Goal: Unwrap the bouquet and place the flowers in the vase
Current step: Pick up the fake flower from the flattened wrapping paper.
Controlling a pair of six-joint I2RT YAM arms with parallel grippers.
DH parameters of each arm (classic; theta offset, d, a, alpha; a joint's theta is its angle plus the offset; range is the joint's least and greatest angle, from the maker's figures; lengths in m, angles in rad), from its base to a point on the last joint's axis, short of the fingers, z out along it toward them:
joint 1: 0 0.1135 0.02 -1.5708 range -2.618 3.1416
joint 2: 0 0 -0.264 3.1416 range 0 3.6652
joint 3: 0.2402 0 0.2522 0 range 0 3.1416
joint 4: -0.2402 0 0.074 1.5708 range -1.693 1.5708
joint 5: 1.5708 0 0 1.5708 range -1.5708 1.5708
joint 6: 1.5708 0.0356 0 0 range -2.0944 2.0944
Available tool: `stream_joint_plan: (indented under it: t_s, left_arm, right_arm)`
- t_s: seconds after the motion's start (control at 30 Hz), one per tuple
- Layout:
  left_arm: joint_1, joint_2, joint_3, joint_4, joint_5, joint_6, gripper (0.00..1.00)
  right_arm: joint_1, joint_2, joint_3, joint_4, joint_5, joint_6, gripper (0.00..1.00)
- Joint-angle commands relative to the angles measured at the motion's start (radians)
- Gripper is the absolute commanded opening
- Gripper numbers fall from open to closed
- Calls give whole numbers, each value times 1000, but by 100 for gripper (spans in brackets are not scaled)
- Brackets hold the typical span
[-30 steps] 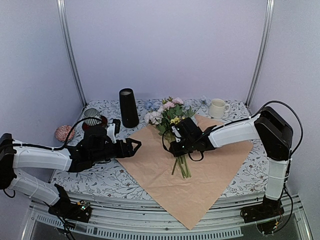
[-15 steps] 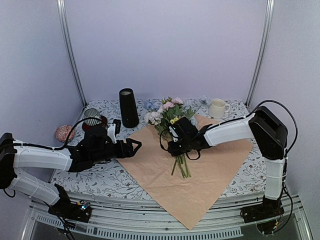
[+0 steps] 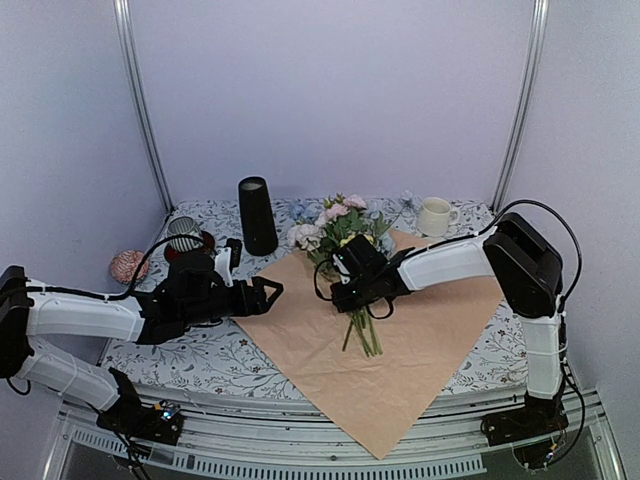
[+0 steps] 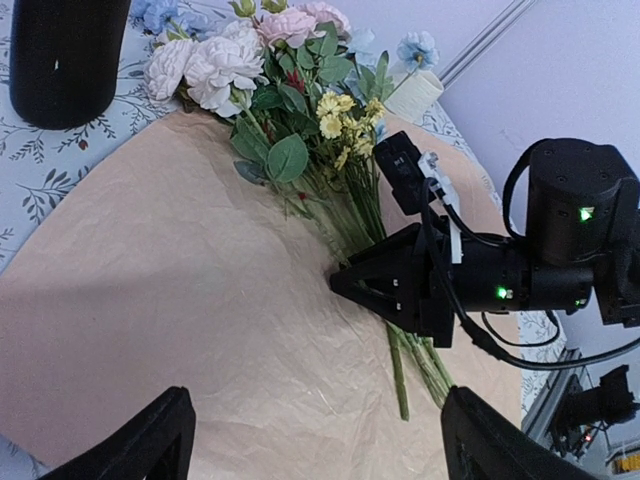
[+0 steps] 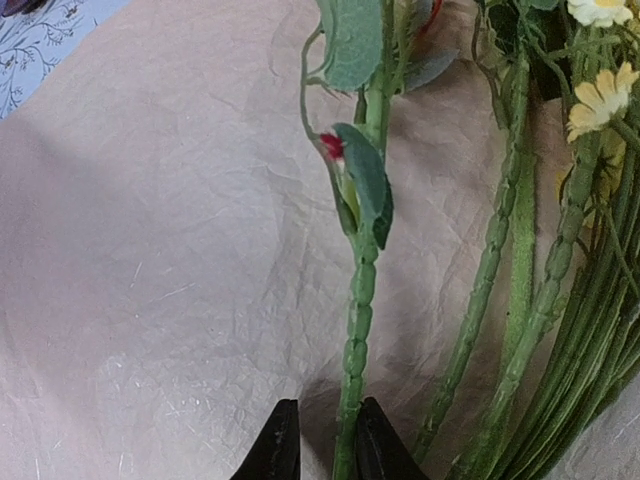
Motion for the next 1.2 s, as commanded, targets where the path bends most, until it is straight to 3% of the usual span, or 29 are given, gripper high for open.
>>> stream_joint_plan:
  t_s: [0.0, 0.13, 0.37, 0.77, 1.0, 1.17]
  left_arm:
    - [12, -18, -1, 1, 1, 9, 88]
    - [11, -19, 0, 1, 2, 11, 88]
    - [11, -21, -2, 1, 1, 16, 88]
    - [11, -41, -12, 40, 21, 21, 87]
    - [9, -72, -48, 121, 63, 21, 87]
    - [-16, -59, -85, 279, 150, 20, 87]
  right_arm:
    - [3, 43, 17, -64, -11, 9, 16]
    - [4, -12, -29, -16, -24, 1, 4]
    - [5, -243, -257, 248, -96, -22, 4]
    - [5, -538, -509, 516, -171, -50, 4]
    - [6, -610, -579, 618, -227, -48, 4]
    - [5, -634, -597, 645, -237, -46, 4]
